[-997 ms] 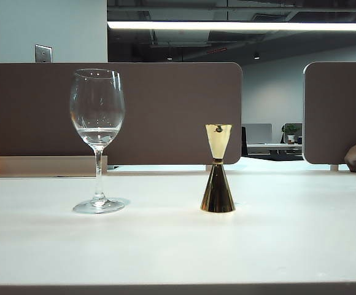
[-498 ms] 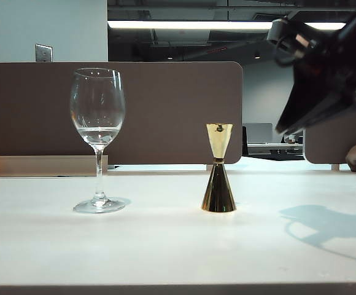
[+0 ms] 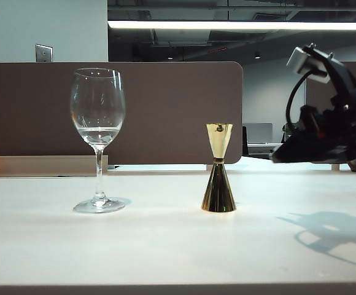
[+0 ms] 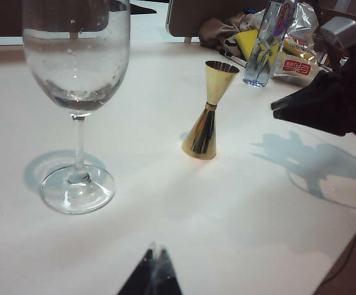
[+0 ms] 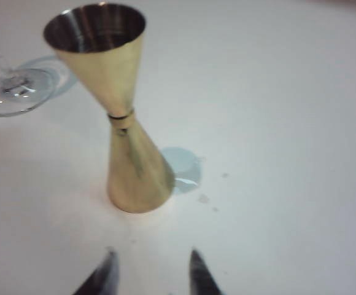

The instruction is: Pick up the jigger and pour the water inside into the glass.

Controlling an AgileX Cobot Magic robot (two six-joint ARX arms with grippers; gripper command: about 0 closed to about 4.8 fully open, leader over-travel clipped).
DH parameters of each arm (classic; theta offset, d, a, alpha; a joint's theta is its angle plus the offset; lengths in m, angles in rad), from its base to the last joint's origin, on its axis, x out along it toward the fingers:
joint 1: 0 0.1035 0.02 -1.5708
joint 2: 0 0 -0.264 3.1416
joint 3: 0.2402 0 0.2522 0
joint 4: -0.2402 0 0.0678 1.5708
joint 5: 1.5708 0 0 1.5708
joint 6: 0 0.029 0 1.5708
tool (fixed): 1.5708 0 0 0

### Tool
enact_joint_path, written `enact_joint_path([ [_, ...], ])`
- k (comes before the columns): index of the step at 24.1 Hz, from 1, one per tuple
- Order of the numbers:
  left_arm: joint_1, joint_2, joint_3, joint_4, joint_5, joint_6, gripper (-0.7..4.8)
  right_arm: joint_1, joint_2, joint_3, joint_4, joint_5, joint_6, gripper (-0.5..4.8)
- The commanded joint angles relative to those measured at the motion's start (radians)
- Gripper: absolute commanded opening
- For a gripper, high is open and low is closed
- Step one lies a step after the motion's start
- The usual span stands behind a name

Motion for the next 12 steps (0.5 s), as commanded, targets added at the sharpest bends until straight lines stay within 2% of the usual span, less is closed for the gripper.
enact_joint_path([
  [1,0.002,0.0,0.001,-0.003,0.005,0.003,-0.05,0.0,0.057,0.003,0.113,-0.049,0.003,1.74],
  [7,0.002,0.0,0.001,-0.003,0.005,0.003,-0.05,0.0,0.161,0.034,0.171,-0.05,0.006,1.81],
  [12,0.002,0.0,0.001,-0.003,0.005,0.003,-0.05,0.045,0.23,0.107,0.176,-0.052,0.006,1.81],
])
